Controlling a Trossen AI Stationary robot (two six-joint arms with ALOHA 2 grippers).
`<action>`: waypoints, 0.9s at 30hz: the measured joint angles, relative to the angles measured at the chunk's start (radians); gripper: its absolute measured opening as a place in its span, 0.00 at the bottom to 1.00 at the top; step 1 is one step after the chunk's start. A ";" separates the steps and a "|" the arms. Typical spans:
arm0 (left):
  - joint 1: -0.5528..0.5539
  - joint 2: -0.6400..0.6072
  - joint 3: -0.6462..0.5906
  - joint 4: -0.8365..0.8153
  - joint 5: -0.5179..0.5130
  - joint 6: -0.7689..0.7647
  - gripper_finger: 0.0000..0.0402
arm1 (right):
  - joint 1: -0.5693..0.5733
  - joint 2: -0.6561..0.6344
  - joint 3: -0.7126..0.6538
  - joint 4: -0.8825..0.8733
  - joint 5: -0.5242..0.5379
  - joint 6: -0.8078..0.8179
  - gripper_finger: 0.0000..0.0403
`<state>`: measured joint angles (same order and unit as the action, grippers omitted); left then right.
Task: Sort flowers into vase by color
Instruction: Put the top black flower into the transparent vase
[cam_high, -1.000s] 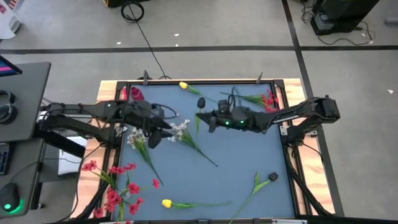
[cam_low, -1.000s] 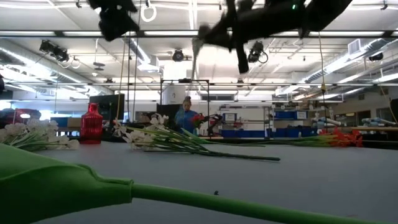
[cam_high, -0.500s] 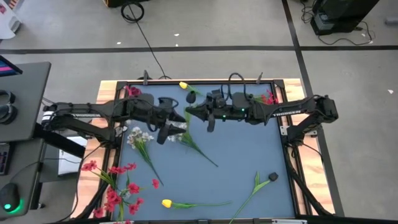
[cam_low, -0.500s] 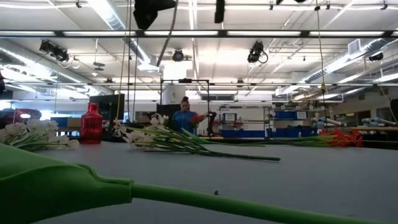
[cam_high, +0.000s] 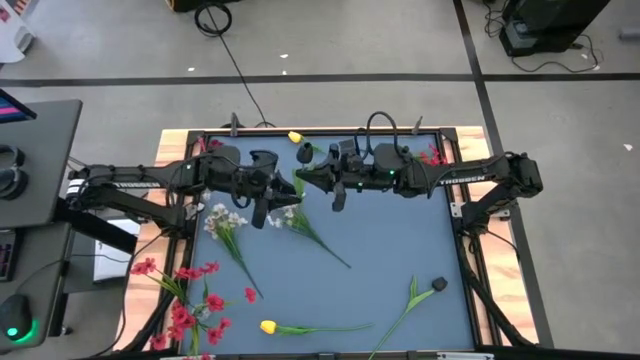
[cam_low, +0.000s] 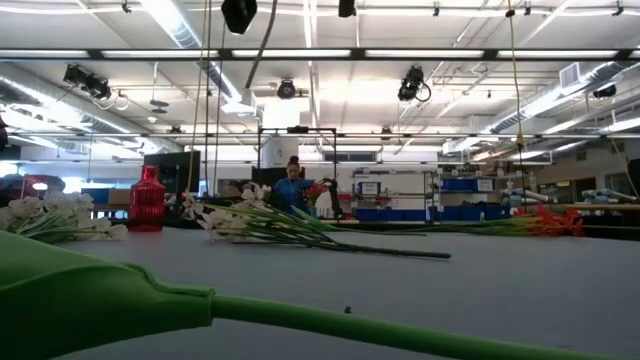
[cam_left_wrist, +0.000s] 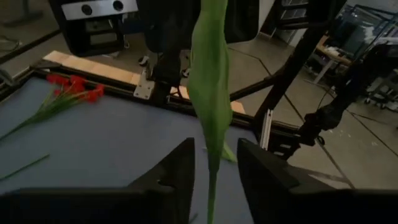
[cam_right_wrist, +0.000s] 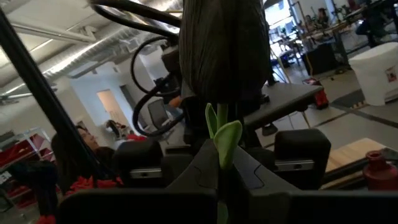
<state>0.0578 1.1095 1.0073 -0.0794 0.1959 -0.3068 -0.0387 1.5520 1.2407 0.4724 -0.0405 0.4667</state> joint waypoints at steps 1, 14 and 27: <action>0.000 0.000 0.000 0.001 0.000 0.006 0.26 | 0.000 0.000 0.000 0.003 -0.006 0.000 0.03; 0.000 -0.003 0.000 0.002 0.009 0.161 0.01 | 0.000 -0.005 0.000 -0.021 -0.031 -0.034 0.28; 0.000 -0.206 -0.002 -0.224 -0.108 0.303 0.00 | 0.006 -0.286 0.000 -0.603 0.075 -0.217 0.32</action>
<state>0.0578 0.9032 1.0058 -0.3029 0.0880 -0.0039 -0.0330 1.2658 1.2407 -0.1309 0.0346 0.2496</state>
